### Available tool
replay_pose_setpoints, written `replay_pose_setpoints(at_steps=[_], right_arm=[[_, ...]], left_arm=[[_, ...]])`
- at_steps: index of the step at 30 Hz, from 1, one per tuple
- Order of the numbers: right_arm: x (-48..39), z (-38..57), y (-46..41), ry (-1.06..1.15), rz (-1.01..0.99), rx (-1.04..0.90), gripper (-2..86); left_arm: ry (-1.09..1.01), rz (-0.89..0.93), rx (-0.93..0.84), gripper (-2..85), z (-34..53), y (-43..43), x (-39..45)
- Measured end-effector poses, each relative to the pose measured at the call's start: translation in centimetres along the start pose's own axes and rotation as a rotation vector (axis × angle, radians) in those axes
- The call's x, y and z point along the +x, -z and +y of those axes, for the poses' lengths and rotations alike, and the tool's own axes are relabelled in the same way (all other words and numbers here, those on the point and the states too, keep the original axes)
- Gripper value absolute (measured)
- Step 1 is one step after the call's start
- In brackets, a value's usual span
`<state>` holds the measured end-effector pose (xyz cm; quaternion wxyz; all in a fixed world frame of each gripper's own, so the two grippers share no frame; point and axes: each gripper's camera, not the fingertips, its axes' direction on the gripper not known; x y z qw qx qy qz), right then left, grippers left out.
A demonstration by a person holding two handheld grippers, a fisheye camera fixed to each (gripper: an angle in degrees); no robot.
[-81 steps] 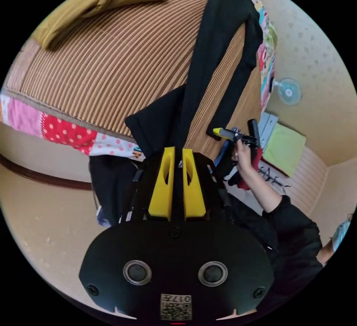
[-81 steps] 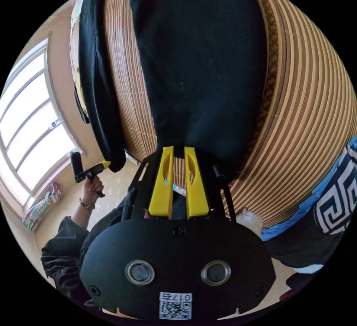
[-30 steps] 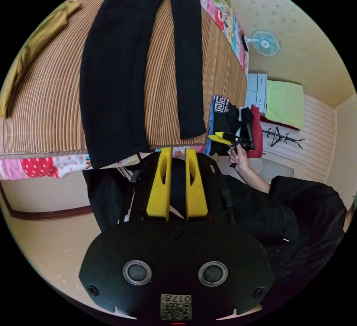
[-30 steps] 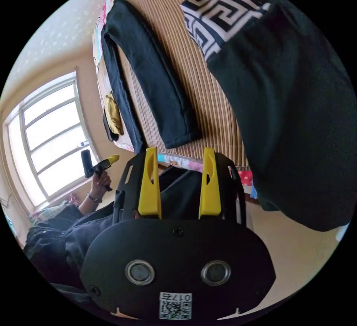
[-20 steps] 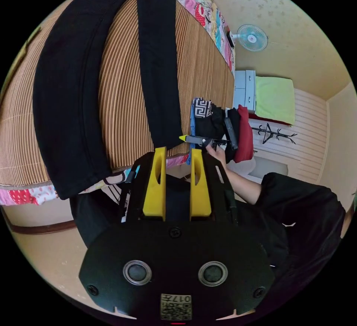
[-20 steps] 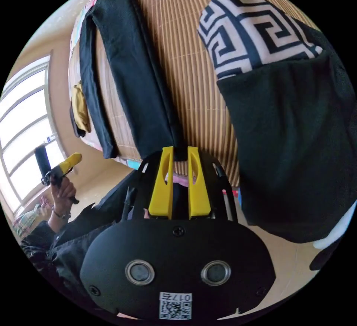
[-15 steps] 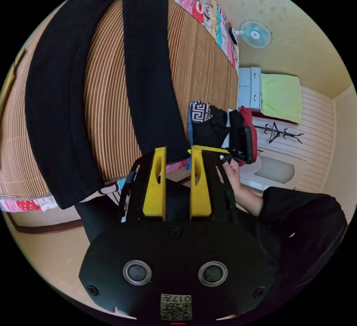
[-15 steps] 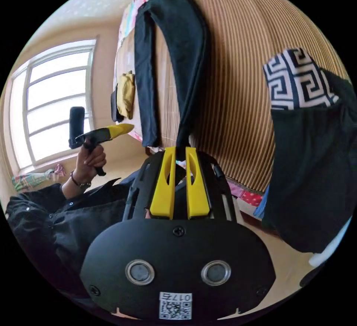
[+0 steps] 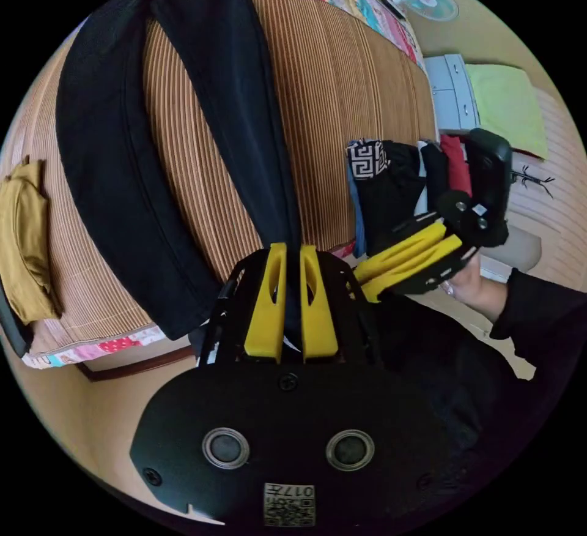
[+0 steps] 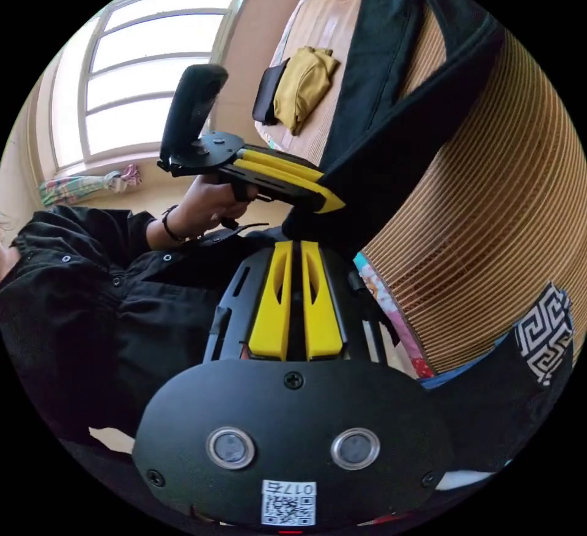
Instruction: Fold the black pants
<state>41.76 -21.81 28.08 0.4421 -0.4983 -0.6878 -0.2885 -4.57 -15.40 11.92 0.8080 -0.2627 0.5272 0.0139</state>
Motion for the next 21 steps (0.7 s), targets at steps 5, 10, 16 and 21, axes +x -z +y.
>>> replay_pose_setpoints(at_steps=[5,10,16,21], right_arm=[[12.6,-7.0,10.8,-0.184,-0.096,0.12,12.2],[25.2,-20.2,22.0,-0.252,-0.124,0.413,15.4],[33.0,-33.4,29.3,-0.227,-0.261,0.839,16.8],[32.3,-44.4,32.0,-0.246,-0.145,0.925,12.4]], left_arm=[[0.058,0.255,0.109,3.9,3.3,2.8,-6.6],[0.029,0.247,0.114,3.9,4.3,3.3,-8.3],[0.027,0.378,0.155,3.9,4.8,4.5,-11.3],[0.037,0.513,0.223,3.8,6.1,6.2,-14.4]])
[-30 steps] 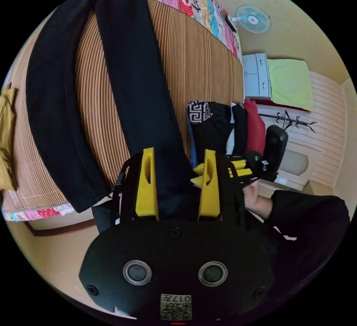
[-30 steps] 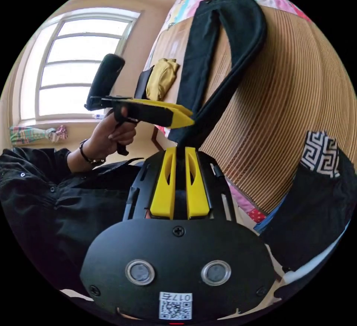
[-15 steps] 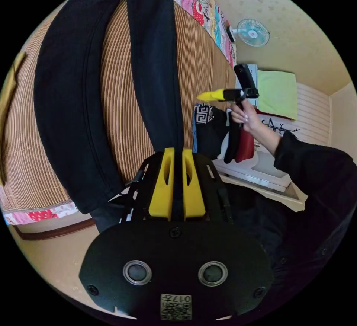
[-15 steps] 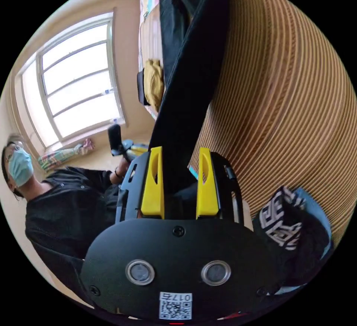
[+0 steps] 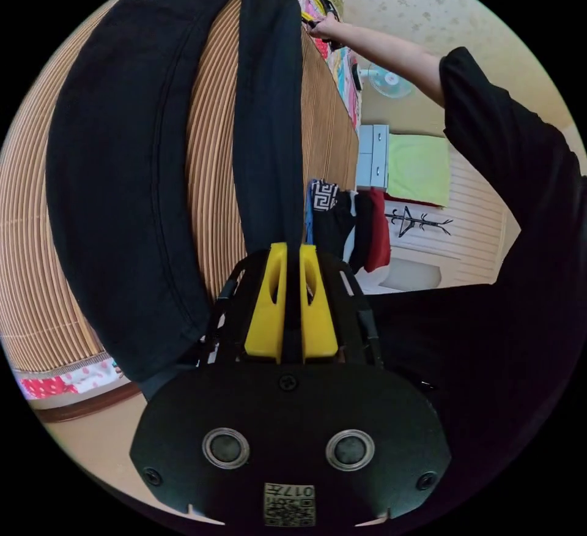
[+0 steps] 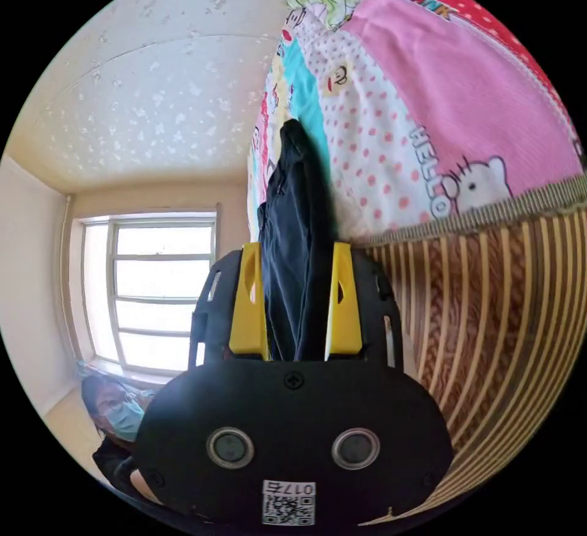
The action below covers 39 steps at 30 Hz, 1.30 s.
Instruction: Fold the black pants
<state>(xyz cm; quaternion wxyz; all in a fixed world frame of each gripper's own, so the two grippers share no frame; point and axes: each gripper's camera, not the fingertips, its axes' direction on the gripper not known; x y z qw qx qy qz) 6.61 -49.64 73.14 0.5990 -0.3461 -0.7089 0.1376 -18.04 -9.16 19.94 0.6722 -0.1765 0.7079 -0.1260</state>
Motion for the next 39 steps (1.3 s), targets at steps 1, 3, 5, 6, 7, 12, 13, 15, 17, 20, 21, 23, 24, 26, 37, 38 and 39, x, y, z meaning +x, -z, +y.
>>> replay_pose_setpoints(at_steps=[1,3,5,6,7,12,13,15,17,20,21,23,24,26,37,38,39], right_arm=[[-0.7,-0.6,-0.8,-0.006,0.045,-0.004,11.4],[-5.0,-1.9,-3.8,-0.012,0.301,-0.01,5.8],[-10.0,-1.8,-6.4,0.073,0.514,-0.009,4.3],[-14.5,-1.0,-8.6,0.193,0.674,0.015,3.5],[-16.9,-0.4,-10.1,0.264,0.747,0.024,3.3],[-30.0,5.8,-28.3,0.74,0.861,-0.114,2.6],[-30.2,6.3,-30.4,0.749,0.868,-0.132,2.7],[-28.4,6.9,-38.1,0.691,0.86,-0.21,3.0],[-25.2,6.8,-42.0,0.604,0.772,-0.296,2.6],[-21.9,8.1,-42.7,0.565,0.469,-0.339,2.0],[-21.1,9.5,-41.3,0.569,0.372,-0.328,2.2],[-19.7,12.3,-38.9,0.595,0.303,-0.396,2.5],[-18.6,15.0,-37.1,0.619,0.312,-0.47,3.0],[-16.3,20.3,-33.9,0.645,0.384,-0.583,4.3],[0.4,49.8,-17.4,0.09,0.277,-0.764,11.6],[1.8,51.1,-17.4,0.024,0.256,-0.766,12.0],[2.9,52.0,-17.8,-0.02,0.247,-0.785,12.4]], left_arm=[[0.0,0.065,0.031,3.7,0.3,1.0,-0.6],[0.027,0.224,0.096,3.5,1.2,2.4,-2.1],[0.115,0.558,0.232,3.0,3.6,4.0,-5.5],[0.135,0.616,0.273,2.9,4.4,4.5,-6.0],[0.161,0.666,0.345,2.6,5.8,5.8,-6.6],[0.228,0.418,0.428,2.1,8.9,11.3,-4.5],[0.239,0.339,0.423,2.1,9.0,12.3,-4.2],[0.264,0.244,0.395,2.3,8.6,13.2,-4.5],[0.305,0.175,0.371,2.7,8.1,13.8,-5.7],[0.302,0.056,0.361,3.2,7.5,14.5,-6.0],[0.294,0.043,0.357,3.2,7.3,14.5,-5.9],[0.269,0.038,0.343,3.2,6.7,14.2,-5.5],[0.267,0.039,0.341,3.1,6.6,14.1,-5.4],[0.261,0.045,0.322,3.3,5.9,13.5,-5.0],[0.249,-0.127,0.131,3.5,1.7,12.5,-0.5],[0.251,-0.144,0.106,3.6,1.2,12.4,0.0],[0.249,-0.151,0.093,3.6,1.0,12.4,0.2]])
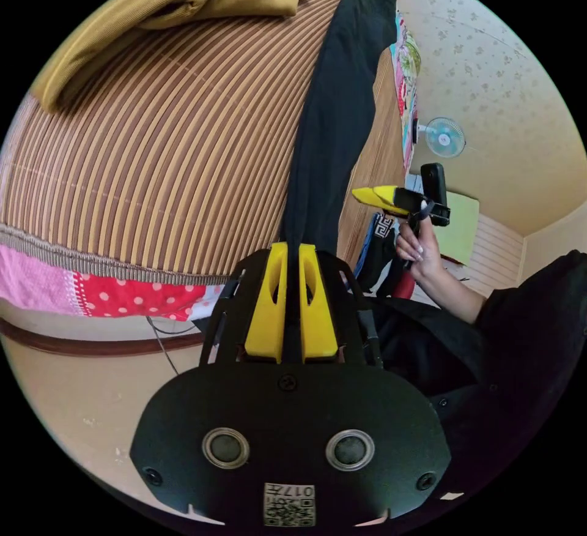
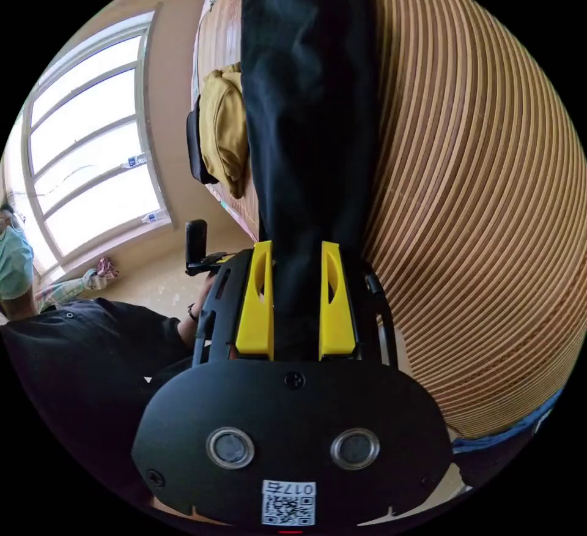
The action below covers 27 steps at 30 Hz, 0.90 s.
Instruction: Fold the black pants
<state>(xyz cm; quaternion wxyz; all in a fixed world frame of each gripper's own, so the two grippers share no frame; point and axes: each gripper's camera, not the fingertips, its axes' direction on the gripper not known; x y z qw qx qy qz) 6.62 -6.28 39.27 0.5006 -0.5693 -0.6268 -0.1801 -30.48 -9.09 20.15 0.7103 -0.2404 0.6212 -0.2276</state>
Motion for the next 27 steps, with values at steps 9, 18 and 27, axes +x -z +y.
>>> replay_pose_setpoints(at_steps=[9,18,27], right_arm=[[0.1,0.7,-0.1,0.102,-0.061,-0.104,3.6],[-6.1,9.4,8.0,0.181,-0.038,-0.002,1.1],[2.1,8.1,1.0,0.034,0.001,-0.029,2.6]], left_arm=[[-0.059,-0.02,-0.122,3.6,-0.8,-0.6,1.7],[-0.304,0.377,-0.137,3.0,3.9,0.6,6.6],[-0.099,0.018,-0.114,4.4,5.8,-7.9,1.4]])
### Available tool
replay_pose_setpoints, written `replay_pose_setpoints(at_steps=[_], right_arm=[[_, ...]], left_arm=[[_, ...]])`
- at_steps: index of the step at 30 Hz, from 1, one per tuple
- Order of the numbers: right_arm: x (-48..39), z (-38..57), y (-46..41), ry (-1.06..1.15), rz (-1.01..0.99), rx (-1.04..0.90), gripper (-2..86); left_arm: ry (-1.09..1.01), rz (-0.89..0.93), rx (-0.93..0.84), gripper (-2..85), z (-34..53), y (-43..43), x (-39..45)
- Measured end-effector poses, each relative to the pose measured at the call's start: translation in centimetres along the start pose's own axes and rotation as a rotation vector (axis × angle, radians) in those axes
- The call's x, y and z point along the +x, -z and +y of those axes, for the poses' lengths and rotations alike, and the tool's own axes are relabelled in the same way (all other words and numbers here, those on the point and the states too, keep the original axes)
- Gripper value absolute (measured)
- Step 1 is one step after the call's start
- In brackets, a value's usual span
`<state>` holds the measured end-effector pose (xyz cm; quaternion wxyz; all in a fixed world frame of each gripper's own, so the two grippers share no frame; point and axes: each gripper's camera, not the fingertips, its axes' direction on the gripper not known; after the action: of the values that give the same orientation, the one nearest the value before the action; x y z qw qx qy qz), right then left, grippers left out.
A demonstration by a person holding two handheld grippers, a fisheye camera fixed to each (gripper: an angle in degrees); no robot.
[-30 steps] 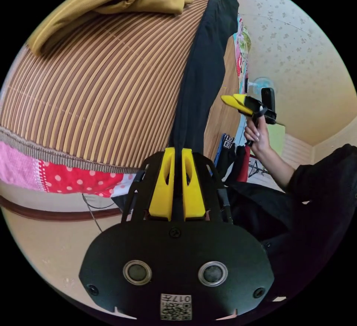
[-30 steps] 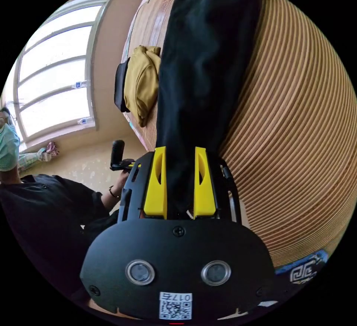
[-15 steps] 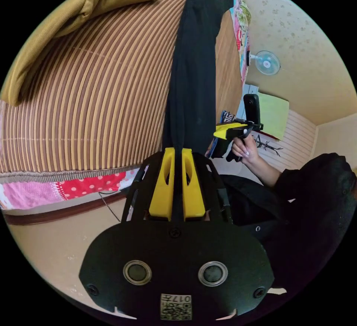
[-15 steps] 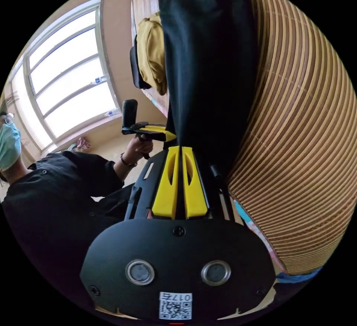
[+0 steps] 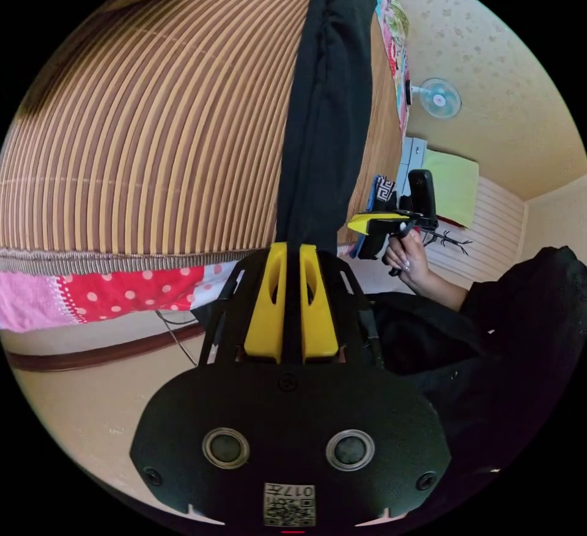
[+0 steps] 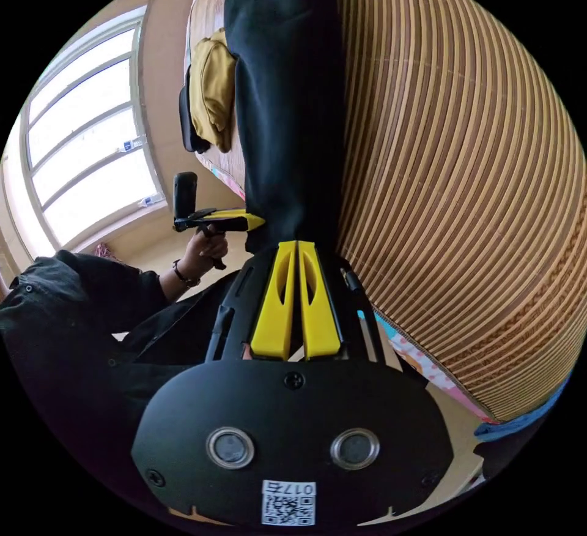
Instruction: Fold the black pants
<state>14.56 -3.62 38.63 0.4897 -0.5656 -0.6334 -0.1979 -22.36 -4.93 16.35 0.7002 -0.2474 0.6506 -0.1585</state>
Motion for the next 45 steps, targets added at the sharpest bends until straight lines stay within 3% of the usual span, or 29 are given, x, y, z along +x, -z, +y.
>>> replay_pose_setpoints(at_steps=[3,6,8,12,19,23,28,30,32,34,40,45], right_arm=[[-0.1,1.3,2.5,0.014,-0.054,0.053,6.3],[0.9,0.6,6.6,0.017,-0.081,0.146,11.0],[1.8,-0.9,9.1,0.035,-0.085,0.209,13.0],[3.5,-5.7,14.0,0.044,-0.098,0.389,18.2],[1.7,-14.0,15.8,0.166,-0.192,0.422,18.0],[0.6,-17.4,14.8,0.156,-0.227,0.333,16.2],[1.3,-17.5,13.3,0.119,-0.311,0.297,8.8],[2.2,-15.6,13.3,0.13,-0.499,0.321,5.3],[1.9,-13.3,13.7,0.169,-0.658,0.36,4.3],[-0.1,-10.7,14.2,0.223,-0.753,0.373,3.6],[-12.6,2.0,18.0,0.406,-0.751,0.381,2.5],[-29.1,15.4,23.8,0.674,-0.565,0.366,2.0]], left_arm=[[-0.025,-0.045,0.04,6.5,2.0,1.3,1.0],[-0.033,0.095,0.222,10.2,2.1,4.6,0.9],[-0.042,0.165,0.314,12.3,-1.0,5.7,-0.1],[-0.137,0.078,0.279,17.8,-8.4,3.9,0.8],[-0.169,-0.066,0.423,16.9,-15.4,2.0,2.5],[-0.178,-0.159,0.434,13.2,-17.3,0.6,2.9],[-0.051,-0.002,0.361,8.3,-17.2,-2.0,-0.8],[-0.038,0.139,0.372,6.5,-16.0,-2.0,-2.6],[-0.129,0.392,0.393,5.4,-13.9,-1.4,-3.1],[-0.205,0.483,0.382,5.2,-11.9,-0.8,-1.6],[-0.517,0.457,0.365,5.0,-1.4,2.7,10.5],[-0.791,0.381,0.365,4.8,8.7,6.5,23.0]])
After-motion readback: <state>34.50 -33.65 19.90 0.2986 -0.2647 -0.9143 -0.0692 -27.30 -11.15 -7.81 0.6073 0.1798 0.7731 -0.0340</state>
